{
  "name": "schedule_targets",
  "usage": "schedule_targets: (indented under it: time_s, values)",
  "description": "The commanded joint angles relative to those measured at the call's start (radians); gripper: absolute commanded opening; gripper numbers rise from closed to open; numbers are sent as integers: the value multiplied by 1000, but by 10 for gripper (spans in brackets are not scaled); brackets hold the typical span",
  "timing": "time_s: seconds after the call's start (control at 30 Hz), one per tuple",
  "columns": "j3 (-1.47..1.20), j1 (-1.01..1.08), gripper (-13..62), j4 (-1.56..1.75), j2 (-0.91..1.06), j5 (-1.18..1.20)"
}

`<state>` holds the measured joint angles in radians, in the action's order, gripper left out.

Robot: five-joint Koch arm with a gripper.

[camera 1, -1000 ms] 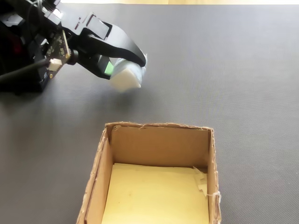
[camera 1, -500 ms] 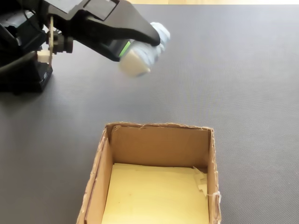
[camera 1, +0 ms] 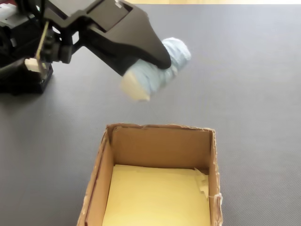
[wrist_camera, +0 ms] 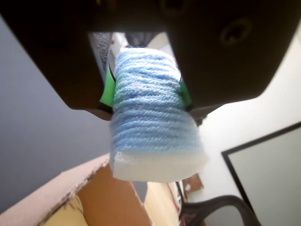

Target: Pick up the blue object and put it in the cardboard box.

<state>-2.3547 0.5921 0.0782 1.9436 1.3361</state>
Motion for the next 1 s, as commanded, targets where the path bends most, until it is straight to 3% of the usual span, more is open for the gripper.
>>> schedule_targets:
  time_s: [0.0, 0.5, 0.63, 0.67, 0.97]
  values:
    - [126, 29, 99, 100, -37, -6]
    - [296, 184, 105, 95, -256, -6]
    - [330, 187, 238, -3, -258, 8]
    - [334, 187, 308, -48, -256, 8]
    - [333, 186, 332, -86, -235, -6]
